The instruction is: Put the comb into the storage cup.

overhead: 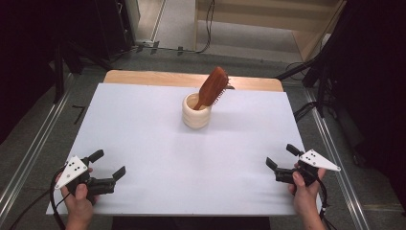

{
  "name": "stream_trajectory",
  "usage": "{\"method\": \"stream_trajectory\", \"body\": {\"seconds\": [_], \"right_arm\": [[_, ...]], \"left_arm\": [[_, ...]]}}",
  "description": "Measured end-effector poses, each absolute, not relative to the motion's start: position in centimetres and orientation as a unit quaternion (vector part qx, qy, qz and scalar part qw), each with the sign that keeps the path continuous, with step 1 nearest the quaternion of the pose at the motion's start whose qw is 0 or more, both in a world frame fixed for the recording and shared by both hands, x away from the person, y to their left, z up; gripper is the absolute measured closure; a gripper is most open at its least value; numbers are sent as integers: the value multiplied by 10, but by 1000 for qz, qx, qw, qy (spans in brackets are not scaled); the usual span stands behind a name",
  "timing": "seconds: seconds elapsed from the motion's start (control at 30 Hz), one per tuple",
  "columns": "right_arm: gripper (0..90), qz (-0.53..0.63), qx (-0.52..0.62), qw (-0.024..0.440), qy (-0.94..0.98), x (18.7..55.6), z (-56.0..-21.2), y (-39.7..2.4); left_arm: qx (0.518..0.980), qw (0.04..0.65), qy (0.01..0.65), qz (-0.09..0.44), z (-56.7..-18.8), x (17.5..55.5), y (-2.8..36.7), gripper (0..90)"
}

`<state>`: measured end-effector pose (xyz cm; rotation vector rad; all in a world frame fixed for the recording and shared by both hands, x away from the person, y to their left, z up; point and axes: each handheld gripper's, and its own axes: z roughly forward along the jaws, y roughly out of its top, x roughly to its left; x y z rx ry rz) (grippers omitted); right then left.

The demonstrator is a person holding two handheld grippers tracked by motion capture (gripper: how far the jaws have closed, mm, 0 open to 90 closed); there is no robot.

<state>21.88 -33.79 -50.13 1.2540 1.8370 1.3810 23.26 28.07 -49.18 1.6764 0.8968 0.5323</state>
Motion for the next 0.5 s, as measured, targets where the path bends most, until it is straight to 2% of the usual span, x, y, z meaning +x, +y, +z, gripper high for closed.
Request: {"method": "stream_trajectory", "body": {"seconds": [0.5], "right_arm": [[0, 501, 477, 267, 671, 202, -506, -359]], "left_arm": [[709, 550, 380, 225, -492, 232, 281, 0]]}}
